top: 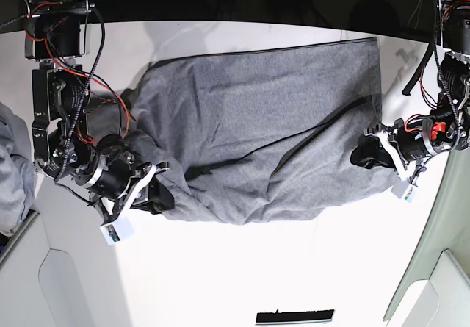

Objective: Layout the t-shirt on the table in an organized manner, then fold the t-shirt properly
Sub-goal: 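Pinch the bunched shirt edge with the right gripper and pull it outward, then drag the bunched cloth with the right gripper to spread the shirt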

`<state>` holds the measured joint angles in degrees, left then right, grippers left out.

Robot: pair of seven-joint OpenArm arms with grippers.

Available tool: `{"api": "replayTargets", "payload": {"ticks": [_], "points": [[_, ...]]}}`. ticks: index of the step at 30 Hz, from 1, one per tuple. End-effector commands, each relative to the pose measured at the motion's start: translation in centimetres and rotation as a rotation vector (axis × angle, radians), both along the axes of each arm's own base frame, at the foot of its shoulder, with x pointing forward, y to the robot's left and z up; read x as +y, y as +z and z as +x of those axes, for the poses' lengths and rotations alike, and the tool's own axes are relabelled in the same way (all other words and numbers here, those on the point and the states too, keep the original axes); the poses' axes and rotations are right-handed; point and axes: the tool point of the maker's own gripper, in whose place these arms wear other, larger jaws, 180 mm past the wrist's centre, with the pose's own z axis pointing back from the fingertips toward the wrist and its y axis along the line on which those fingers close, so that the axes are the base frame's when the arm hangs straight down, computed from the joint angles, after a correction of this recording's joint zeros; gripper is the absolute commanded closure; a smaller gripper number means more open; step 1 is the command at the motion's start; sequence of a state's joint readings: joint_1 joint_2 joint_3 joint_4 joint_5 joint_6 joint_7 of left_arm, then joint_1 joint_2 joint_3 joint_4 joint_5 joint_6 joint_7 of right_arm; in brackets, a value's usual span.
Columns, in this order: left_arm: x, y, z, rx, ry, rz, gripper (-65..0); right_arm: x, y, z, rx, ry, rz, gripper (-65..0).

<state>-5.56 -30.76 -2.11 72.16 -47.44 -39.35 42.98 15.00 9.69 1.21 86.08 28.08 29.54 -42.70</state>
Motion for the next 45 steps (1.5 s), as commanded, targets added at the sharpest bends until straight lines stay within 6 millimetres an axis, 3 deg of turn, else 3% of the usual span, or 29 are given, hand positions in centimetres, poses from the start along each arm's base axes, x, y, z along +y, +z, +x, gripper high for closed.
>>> {"api": "replayTargets", "payload": {"ticks": [1, 5, 11, 14, 18, 20, 24, 28, 33, 36, 40, 42, 45], "points": [[0.3, 1.8, 1.2, -0.062, 0.0, -0.013, -12.9, 0.4, 2.2, 0.3, -0.059, 0.019, 0.011, -0.7], [-0.2, 1.7, 1.2, -0.06, -0.001, -0.022, -12.9, 0.9, 3.4, -0.7, -0.102, 0.032, 0.011, -8.5], [-0.1, 1.6, 1.1, -0.058, -0.002, -0.02, -12.9, 0.6, 1.7, -1.3, -0.078, 0.018, -0.03, -32.7], [-0.3, 1.7, 1.2, -0.06, 0.0, -0.033, -12.9, -0.6, 1.4, -0.8, -0.11, -0.035, -0.065, -33.2], [-0.6, 1.6, 0.7, -0.029, -0.008, -0.055, -12.9, -4.9, 0.9, 1.5, -0.123, -0.274, -0.124, -33.2], [-0.9, 1.6, 0.5, -0.011, -0.013, -0.071, -12.9, -6.8, -0.4, 2.3, -0.1, -0.367, -0.151, -33.2], [-1.0, 1.6, 0.5, -0.013, -0.012, -0.079, -12.9, -8.0, -4.8, 3.0, 0.015, -0.4, -0.177, -32.1], [-0.7, 1.4, 0.5, -0.009, -0.014, -0.059, -12.9, -10.0, -9.8, 1.4, 0.155, -0.406, -0.27, -26.0], [0.1, 0.9, 0.6, -0.026, -0.015, 0.017, -12.9, -12.9, -12.6, -3.1, 0.282, -0.404, -0.323, -26.0], [0.4, 0.7, 0.5, -0.021, -0.018, 0.039, -12.9, -13.7, -12.7, -6.2, 0.288, -0.391, -0.338, -26.0], [0.4, 0.5, 0.4, -0.017, -0.018, 0.04, -12.9, -13.3, -11.6, -9.7, 0.252, -0.363, -0.354, -26.1], [0.4, 0.6, 0.5, -0.026, -0.016, 0.036, -12.9, -12.8, -10.1, -10.1, 0.208, -0.361, -0.34, -26.1], [0.3, 0.8, 0.7, -0.036, -0.012, 0.028, -12.9, -12.4, -6.6, -9.1, 0.115, -0.38, -0.281, -26.1]]}}
